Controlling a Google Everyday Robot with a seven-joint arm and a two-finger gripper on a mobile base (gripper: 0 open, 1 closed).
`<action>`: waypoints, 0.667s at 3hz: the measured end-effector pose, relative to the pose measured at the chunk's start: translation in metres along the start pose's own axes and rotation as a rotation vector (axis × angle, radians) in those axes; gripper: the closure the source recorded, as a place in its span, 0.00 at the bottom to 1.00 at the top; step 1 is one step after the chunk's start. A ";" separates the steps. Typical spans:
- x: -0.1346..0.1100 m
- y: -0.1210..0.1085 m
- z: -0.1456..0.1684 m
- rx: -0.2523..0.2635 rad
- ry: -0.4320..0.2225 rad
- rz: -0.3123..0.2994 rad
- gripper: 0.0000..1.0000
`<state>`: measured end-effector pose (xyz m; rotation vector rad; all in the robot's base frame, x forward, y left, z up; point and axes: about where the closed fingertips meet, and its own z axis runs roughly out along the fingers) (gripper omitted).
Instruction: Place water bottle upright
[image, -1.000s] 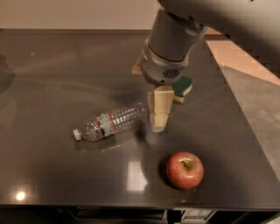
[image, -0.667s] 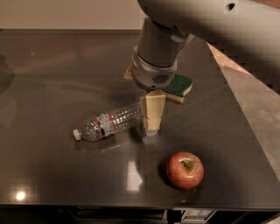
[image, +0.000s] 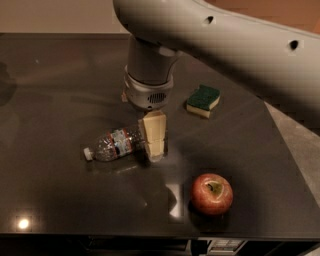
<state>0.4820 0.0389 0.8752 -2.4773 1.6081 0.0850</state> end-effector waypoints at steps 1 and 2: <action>-0.018 -0.002 0.011 -0.037 0.004 -0.019 0.00; -0.033 -0.003 0.021 -0.062 0.014 -0.024 0.00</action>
Offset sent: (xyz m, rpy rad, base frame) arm -0.0154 0.0520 -0.0234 -0.0700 0.0757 0.0381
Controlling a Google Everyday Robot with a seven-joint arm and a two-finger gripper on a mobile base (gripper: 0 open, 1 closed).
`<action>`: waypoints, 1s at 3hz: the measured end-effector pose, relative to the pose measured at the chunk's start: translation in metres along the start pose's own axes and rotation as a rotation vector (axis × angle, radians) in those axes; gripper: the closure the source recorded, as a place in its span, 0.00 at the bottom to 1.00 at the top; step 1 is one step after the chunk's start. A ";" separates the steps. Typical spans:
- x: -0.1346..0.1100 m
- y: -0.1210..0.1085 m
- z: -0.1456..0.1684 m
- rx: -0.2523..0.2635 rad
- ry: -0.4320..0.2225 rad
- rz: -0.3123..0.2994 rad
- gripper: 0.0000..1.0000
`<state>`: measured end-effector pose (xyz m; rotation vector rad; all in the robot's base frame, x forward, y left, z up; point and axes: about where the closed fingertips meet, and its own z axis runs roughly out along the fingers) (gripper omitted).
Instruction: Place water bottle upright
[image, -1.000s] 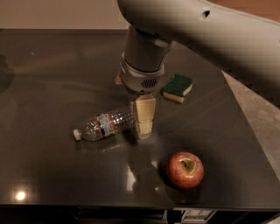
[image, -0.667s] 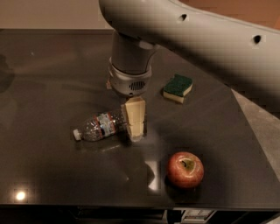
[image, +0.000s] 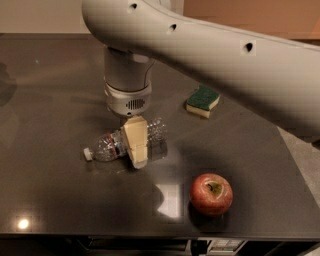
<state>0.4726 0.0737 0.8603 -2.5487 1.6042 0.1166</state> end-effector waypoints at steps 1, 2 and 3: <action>-0.012 -0.002 0.008 -0.012 0.013 0.003 0.00; -0.019 -0.003 0.016 -0.022 0.023 0.012 0.17; -0.024 -0.002 0.022 -0.034 0.023 0.017 0.41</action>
Offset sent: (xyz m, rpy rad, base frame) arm -0.0084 0.0288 -0.0223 -0.0522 0.0269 -0.0229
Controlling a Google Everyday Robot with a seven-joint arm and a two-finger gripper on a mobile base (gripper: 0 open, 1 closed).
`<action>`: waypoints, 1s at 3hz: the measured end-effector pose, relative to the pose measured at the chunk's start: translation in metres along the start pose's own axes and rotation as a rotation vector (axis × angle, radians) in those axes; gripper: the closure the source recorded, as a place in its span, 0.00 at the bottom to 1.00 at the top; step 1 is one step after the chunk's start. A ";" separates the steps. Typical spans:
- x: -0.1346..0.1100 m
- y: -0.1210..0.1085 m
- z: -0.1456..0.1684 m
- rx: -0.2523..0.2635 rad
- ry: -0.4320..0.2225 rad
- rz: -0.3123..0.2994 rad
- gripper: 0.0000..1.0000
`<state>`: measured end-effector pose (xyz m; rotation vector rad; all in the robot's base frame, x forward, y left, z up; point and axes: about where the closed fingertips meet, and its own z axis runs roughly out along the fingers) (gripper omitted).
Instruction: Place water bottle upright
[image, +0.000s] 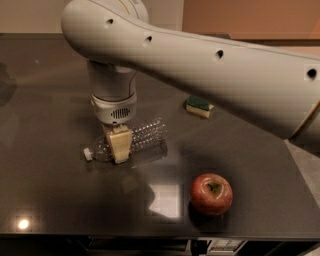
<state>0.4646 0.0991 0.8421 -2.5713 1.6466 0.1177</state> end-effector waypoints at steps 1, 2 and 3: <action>-0.002 -0.001 0.000 -0.006 -0.009 0.005 0.64; 0.000 -0.003 -0.021 0.016 -0.076 0.027 0.87; 0.004 -0.007 -0.058 0.044 -0.202 0.045 1.00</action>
Offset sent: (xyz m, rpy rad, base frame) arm 0.0088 -0.0081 0.0585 0.1870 0.0479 -0.0648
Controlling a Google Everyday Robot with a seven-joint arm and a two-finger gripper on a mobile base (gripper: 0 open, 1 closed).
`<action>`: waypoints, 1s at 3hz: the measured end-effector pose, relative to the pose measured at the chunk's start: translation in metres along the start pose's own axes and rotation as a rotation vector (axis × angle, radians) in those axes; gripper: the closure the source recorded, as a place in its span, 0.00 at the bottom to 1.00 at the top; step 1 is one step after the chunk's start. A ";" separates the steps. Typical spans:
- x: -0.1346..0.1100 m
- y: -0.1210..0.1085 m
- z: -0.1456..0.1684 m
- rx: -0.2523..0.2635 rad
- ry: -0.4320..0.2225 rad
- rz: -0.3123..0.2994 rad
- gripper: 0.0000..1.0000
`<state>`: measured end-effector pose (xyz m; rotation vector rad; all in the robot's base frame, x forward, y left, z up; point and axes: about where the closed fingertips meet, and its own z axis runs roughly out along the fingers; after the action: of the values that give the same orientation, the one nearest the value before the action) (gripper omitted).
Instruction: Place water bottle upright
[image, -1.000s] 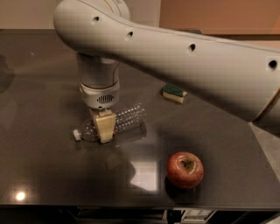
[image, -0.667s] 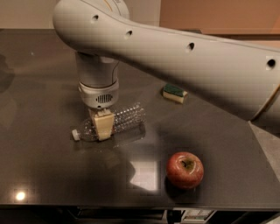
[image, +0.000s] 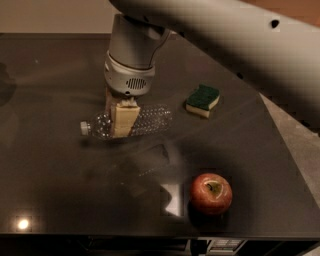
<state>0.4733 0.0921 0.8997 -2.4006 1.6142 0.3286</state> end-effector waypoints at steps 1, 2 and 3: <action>-0.004 -0.007 -0.038 0.010 -0.165 0.026 1.00; -0.006 -0.014 -0.065 0.021 -0.334 0.061 1.00; -0.006 -0.018 -0.082 0.030 -0.524 0.110 1.00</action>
Offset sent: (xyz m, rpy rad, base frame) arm 0.0254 -0.0242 0.1048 0.5289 0.2333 -0.0797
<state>0.4923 0.0780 0.9801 -1.9758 1.4835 0.8618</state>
